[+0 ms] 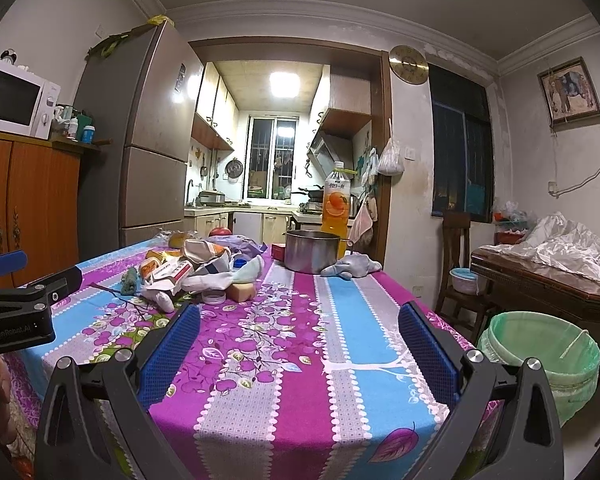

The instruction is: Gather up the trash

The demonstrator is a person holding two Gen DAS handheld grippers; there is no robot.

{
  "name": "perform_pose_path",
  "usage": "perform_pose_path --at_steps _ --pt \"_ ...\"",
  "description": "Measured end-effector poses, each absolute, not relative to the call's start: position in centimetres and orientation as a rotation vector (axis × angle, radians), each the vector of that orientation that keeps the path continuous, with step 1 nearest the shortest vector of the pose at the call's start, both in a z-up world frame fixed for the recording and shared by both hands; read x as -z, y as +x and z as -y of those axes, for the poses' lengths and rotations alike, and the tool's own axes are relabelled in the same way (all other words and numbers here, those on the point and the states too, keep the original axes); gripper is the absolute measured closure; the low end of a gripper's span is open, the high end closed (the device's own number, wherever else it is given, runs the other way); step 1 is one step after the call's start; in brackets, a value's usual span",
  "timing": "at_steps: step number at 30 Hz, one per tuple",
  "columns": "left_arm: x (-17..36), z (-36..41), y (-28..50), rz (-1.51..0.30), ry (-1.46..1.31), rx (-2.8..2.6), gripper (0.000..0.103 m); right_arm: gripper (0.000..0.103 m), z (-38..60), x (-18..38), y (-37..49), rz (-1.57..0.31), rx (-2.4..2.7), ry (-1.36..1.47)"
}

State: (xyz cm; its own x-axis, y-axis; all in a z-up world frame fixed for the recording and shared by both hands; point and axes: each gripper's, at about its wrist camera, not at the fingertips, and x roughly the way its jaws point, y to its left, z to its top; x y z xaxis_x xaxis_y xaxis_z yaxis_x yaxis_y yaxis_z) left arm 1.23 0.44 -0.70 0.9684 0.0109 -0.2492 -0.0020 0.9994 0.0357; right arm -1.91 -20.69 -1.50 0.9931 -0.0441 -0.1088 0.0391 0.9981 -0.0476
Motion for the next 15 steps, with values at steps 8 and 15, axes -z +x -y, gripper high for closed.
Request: perform_pose_path --at_steps 8,15 --pt "0.74 -0.42 1.28 -0.253 0.035 -0.009 0.005 0.004 20.70 1.53 -1.96 -0.112 0.042 -0.045" --pt "0.94 -0.39 1.35 -0.254 0.037 -0.006 0.005 0.004 20.70 1.56 -1.92 -0.113 0.043 -0.044"
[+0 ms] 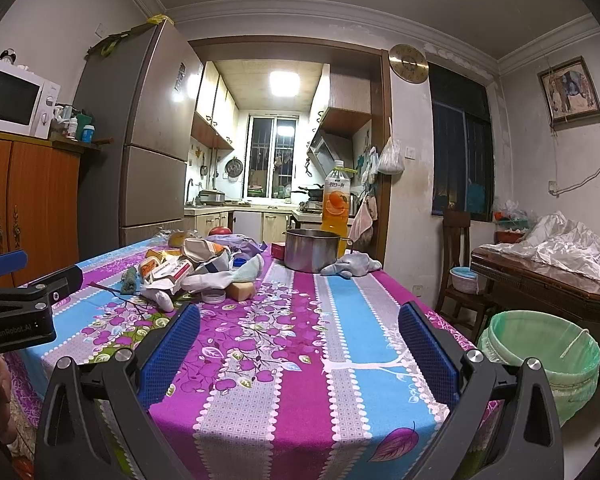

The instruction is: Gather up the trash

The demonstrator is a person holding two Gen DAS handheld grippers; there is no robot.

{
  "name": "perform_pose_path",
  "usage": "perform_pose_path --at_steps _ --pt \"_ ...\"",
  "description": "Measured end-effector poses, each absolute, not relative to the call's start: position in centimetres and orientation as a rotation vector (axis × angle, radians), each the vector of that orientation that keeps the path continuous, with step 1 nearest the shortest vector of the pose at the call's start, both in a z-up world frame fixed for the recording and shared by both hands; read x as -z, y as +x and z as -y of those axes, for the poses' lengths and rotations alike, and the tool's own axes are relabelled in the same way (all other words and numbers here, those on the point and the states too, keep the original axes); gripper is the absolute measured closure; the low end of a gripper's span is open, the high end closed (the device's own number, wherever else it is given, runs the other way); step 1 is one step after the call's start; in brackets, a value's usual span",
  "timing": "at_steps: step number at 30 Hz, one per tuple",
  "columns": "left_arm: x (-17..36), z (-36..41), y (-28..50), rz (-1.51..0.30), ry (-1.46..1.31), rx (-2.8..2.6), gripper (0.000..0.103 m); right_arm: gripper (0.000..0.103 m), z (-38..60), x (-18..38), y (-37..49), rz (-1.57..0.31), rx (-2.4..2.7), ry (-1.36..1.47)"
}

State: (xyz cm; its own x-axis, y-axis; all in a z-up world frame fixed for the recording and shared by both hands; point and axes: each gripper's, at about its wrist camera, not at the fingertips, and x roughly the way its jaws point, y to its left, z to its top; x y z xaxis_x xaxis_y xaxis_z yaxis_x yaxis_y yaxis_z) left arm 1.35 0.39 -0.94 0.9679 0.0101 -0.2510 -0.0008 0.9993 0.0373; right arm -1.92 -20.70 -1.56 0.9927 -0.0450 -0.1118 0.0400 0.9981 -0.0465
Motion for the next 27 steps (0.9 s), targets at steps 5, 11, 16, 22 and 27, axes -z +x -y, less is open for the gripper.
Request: perform_pose_path --at_steps 5,11,16,22,27 --pt "0.91 -0.37 1.45 -0.256 0.038 -0.006 0.005 0.004 20.73 1.59 -1.94 -0.114 0.042 -0.044" --pt "0.91 -0.33 1.42 -0.257 0.038 -0.005 0.005 0.004 20.73 1.60 -1.90 -0.115 0.042 -0.044" --pt "0.91 -0.32 1.44 -0.259 0.037 -0.005 0.005 0.004 20.76 1.61 -1.88 -0.119 0.042 -0.043" --pt "0.84 -0.14 1.55 -0.261 0.038 -0.003 0.005 0.004 20.82 1.61 -1.89 -0.121 0.041 -0.044" --pt "0.82 -0.13 1.57 -0.262 0.039 -0.004 0.005 0.004 20.91 1.71 -1.75 -0.123 0.039 -0.044"
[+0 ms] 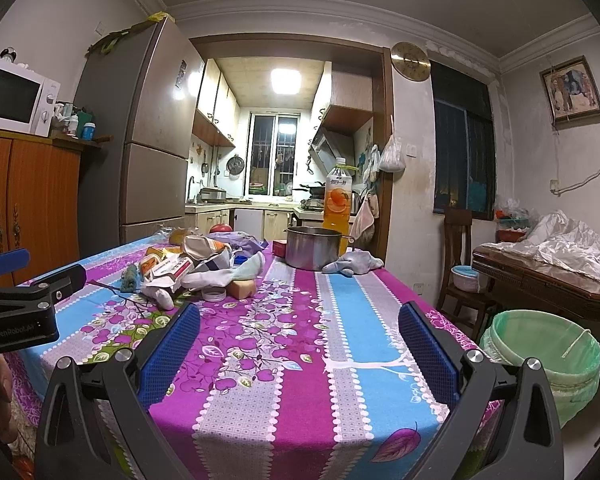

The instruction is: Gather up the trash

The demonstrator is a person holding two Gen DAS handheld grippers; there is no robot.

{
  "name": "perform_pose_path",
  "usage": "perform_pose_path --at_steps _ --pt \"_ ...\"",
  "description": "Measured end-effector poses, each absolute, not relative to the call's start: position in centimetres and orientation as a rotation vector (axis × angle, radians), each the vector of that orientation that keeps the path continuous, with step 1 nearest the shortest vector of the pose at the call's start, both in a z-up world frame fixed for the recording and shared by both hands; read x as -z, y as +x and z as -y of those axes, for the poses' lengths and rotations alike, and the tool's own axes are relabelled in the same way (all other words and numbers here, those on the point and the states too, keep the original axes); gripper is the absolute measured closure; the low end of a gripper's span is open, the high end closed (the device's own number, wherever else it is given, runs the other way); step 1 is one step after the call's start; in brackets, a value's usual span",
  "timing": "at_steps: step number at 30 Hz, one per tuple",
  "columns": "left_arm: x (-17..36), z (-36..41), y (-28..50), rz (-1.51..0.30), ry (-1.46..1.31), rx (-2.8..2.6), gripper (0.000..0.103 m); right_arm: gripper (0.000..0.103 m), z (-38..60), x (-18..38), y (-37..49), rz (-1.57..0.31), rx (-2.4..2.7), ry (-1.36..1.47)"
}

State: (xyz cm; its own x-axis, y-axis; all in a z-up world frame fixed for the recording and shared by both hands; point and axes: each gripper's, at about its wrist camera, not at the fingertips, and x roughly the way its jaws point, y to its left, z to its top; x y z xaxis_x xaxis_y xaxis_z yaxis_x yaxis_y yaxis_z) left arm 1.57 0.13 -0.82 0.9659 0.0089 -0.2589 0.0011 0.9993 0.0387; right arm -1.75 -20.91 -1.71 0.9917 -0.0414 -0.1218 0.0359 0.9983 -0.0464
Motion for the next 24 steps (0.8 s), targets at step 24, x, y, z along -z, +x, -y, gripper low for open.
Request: perform_pose_path --at_steps 24 --pt "1.0 -9.1 15.7 -0.659 -0.098 0.079 0.007 0.005 18.7 -1.4 13.2 -0.463 -0.265 0.039"
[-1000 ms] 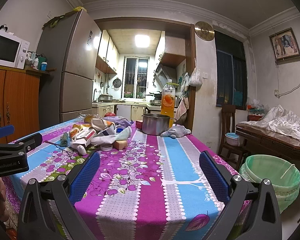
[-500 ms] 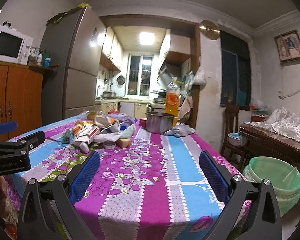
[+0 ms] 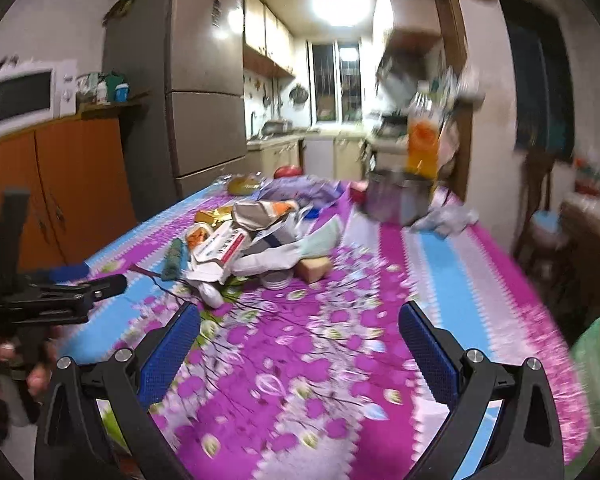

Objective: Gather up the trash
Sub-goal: 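Grasp the green scouring pad with the left tool while the right tool grasps the white glove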

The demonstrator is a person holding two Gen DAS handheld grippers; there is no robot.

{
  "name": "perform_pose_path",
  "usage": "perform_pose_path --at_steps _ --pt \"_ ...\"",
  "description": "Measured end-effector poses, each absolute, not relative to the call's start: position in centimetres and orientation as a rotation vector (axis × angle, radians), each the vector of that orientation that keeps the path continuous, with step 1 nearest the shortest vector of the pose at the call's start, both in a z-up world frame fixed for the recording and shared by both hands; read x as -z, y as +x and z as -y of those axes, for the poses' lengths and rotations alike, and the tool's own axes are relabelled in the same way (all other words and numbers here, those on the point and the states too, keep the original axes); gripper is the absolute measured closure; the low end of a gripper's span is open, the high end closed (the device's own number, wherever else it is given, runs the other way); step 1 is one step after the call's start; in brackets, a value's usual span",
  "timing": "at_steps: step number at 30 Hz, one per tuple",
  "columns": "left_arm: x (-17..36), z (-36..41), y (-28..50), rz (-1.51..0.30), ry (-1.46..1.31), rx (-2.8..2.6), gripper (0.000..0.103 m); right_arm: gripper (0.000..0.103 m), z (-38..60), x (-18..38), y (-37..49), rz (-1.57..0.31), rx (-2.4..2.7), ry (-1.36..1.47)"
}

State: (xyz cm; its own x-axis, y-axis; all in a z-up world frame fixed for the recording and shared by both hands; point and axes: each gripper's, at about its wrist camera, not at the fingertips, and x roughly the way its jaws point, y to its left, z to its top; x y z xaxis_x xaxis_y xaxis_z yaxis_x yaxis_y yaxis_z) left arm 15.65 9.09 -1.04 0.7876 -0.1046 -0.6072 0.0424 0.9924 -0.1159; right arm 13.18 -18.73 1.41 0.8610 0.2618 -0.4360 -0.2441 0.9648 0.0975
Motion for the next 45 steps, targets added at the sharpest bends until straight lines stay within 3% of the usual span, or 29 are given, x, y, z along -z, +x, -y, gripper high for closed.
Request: perform_pose_path --at_steps 2,4,7,17,21,25,35,45 --pt "1.4 -10.5 17.4 -0.698 -0.145 0.078 0.011 0.009 18.9 -1.2 15.2 -0.514 -0.310 0.098" --pt "2.1 -12.3 19.9 -0.775 -0.228 0.075 0.025 0.022 18.9 -0.8 16.7 -0.558 -0.336 0.134" --pt "2.9 -14.1 23.1 -0.845 -0.319 0.065 0.035 0.025 18.4 0.0 17.9 -0.590 -0.364 0.156" --pt "3.0 -12.2 27.9 -0.900 -0.238 -0.007 0.035 0.027 18.5 2.0 21.1 -0.665 -0.410 0.252" --pt "4.1 -12.6 28.8 -0.935 -0.245 -0.021 0.048 0.044 18.9 2.2 23.6 -0.702 -0.433 0.306" --pt "3.8 -12.3 28.8 -0.932 -0.234 -0.010 0.081 0.054 20.3 3.4 27.4 -0.778 -0.457 0.467" --pt "3.5 -12.3 28.4 -0.912 -0.229 -0.013 0.083 0.059 17.9 6.2 33.0 -0.955 -0.523 0.699" --pt "3.8 -12.3 28.3 -0.899 -0.236 0.007 0.082 0.059 14.0 5.2 32.0 -0.923 -0.525 0.657"
